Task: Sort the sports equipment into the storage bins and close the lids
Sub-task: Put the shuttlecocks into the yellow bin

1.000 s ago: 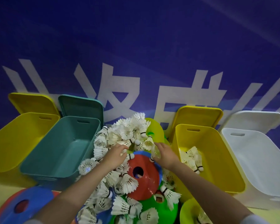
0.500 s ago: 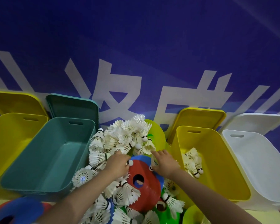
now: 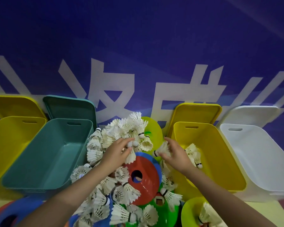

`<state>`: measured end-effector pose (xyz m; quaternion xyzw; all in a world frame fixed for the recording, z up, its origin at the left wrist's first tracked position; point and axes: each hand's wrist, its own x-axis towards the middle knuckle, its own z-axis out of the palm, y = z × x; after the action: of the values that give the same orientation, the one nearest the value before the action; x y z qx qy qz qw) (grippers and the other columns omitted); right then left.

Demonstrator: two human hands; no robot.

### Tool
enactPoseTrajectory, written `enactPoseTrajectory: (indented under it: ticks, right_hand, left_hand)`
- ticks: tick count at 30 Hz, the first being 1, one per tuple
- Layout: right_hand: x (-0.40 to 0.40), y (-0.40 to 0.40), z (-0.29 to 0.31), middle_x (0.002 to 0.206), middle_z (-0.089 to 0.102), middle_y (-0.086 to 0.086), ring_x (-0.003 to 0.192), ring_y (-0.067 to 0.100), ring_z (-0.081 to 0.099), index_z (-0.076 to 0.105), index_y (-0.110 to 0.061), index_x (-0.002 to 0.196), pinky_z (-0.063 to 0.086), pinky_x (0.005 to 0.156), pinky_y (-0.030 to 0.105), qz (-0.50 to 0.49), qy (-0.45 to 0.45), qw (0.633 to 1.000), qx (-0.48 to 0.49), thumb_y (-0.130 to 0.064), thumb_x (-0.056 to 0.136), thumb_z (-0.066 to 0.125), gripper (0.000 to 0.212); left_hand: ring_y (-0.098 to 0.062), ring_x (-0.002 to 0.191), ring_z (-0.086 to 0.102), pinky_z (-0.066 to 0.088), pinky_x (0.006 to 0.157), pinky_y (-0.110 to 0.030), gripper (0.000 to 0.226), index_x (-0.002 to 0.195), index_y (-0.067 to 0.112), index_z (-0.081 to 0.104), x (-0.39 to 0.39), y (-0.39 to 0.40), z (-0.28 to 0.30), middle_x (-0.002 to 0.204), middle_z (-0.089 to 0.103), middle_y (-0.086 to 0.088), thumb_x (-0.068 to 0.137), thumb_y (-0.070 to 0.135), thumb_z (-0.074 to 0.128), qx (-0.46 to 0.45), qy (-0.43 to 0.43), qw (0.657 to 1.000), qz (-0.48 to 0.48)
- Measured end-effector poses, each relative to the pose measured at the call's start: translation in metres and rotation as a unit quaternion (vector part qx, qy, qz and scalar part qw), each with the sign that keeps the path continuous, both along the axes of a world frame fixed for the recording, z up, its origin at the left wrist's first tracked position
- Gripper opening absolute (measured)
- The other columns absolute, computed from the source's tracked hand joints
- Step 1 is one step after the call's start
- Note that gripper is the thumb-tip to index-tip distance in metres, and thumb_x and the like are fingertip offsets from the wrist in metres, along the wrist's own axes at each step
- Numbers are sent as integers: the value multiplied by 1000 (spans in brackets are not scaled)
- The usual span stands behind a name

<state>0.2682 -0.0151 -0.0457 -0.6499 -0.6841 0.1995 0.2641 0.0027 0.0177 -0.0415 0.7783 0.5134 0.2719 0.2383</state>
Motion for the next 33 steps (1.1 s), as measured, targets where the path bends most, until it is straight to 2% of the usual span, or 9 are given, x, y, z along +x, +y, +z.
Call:
enactPoseTrajectory:
  ticks: [4, 10, 12, 16, 19, 21, 23, 28, 33]
  right_hand:
    - [26, -14, 18, 109, 58, -6, 99, 10, 56, 47, -23, 134, 38, 71, 4, -61, 97, 993, 32, -33, 83, 71, 57]
    - [83, -28, 27, 104, 58, -4, 88, 4, 54, 49, -19, 135, 40, 68, 10, -163, 187, 967, 48, -29, 84, 70, 55]
    - [105, -32, 28, 109, 57, 0, 92, 8, 53, 47, -18, 135, 40, 68, 14, -179, 182, 966, 32, -28, 85, 69, 56]
    - [147, -38, 20, 126, 57, 10, 106, 17, 54, 45, -18, 138, 39, 83, 26, -192, 170, 966, -20, -33, 86, 68, 59]
    - [171, -38, 10, 131, 55, 12, 115, 25, 54, 43, -15, 140, 42, 88, 30, -209, 147, 965, -57, -34, 85, 68, 63]
    - [183, -37, 0, 130, 56, 12, 114, 26, 56, 42, -13, 139, 44, 89, 33, -223, 126, 963, -81, -35, 82, 71, 68]
    - [191, -34, -12, 127, 58, 12, 112, 26, 57, 44, -12, 137, 44, 87, 32, -213, 94, 966, -115, -36, 79, 72, 69]
    - [196, -16, -43, 127, 53, 10, 112, 25, 54, 42, -17, 136, 43, 84, 29, -99, -51, 964, -241, -38, 82, 69, 64]
    - [198, 5, -71, 137, 45, 11, 122, 27, 49, 34, -14, 142, 44, 90, 29, -32, -106, 940, -323, -34, 84, 69, 71]
  left_hand:
    - [3, 96, 56, 52, 79, -22, 29, 120, 36, 57, 26, -3, 21, 118, 55, 15, 92, 27, 58, 8, -110, 994, 11]
    - [-10, 82, 58, 46, 70, -20, 20, 88, 24, 55, 82, -4, 32, 93, 60, 2, 81, 17, 73, -36, -194, 980, 35]
    - [-16, 83, 55, 43, 71, -20, 23, 90, 22, 53, 100, -5, 30, 91, 56, -3, 81, 14, 72, -45, -193, 980, 33]
    - [-8, 79, 50, 38, 71, -11, 44, 124, 37, 48, 134, -8, 27, 90, 46, -1, 88, 15, 62, -79, -163, 983, 20]
    - [-5, 87, 53, 40, 84, -9, 42, 133, 27, 52, 157, -8, 18, 86, 46, 1, 93, 15, 55, -86, -169, 981, 35]
    - [-15, 94, 61, 49, 92, -35, 39, 133, 23, 53, 171, -10, 10, 89, 56, -6, 95, 16, 50, -121, -186, 975, 30]
    - [-11, 92, 66, 51, 89, -46, 37, 132, 20, 54, 185, -13, 7, 98, 63, -5, 97, 14, 47, -165, -212, 963, 30]
    - [-6, 92, 66, 53, 92, -38, 34, 129, 16, 57, 212, -15, -2, 118, 63, 0, 97, 13, 50, -238, -302, 920, 77]
    - [-19, 113, 60, 48, 99, -42, 36, 124, 29, 61, 221, -13, -12, 125, 62, 1, 88, 30, 66, -228, -291, 923, 101]
